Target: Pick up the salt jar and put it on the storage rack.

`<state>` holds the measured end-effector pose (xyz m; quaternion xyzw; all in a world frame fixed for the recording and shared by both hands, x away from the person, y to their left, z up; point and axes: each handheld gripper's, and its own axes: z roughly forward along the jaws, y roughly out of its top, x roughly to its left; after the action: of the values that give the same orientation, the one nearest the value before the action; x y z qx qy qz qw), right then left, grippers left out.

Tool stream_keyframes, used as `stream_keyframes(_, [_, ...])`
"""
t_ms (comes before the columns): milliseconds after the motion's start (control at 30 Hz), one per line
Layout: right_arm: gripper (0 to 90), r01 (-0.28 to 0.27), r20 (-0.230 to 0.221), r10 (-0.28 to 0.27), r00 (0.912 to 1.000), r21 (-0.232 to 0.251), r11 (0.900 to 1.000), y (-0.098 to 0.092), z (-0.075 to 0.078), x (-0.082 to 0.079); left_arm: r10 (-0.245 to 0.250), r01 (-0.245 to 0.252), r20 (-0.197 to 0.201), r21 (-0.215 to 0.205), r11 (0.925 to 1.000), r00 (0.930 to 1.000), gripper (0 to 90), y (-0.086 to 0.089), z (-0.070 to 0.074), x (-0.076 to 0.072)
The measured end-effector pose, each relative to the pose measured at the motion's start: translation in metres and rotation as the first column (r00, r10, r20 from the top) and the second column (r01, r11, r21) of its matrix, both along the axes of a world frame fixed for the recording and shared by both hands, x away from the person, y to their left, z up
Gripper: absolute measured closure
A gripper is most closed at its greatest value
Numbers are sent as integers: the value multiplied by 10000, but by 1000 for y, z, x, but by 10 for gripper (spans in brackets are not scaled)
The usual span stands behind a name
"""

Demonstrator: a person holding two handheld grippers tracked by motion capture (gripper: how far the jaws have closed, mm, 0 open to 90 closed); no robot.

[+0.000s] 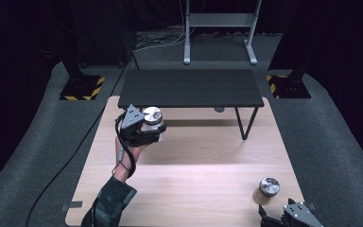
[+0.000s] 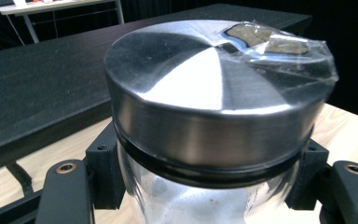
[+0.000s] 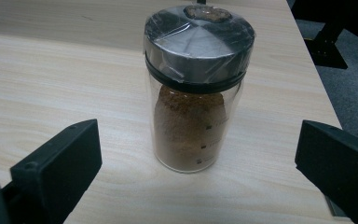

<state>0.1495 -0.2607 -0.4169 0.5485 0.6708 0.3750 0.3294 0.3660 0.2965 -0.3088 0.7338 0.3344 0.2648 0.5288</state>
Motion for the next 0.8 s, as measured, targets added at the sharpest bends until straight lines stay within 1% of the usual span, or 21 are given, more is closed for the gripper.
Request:
stream_keyframes(433, [0,39,21,-39,10000,21,10000,-2,0,-1,-257,256,115,64,9997,9996,311,-8,17,12])
stream_keyframes(800, [0,88,66,-88,9999,90,9999,-3,0,-2,-379,377,202,113,9992,9991,311,-15,30,21])
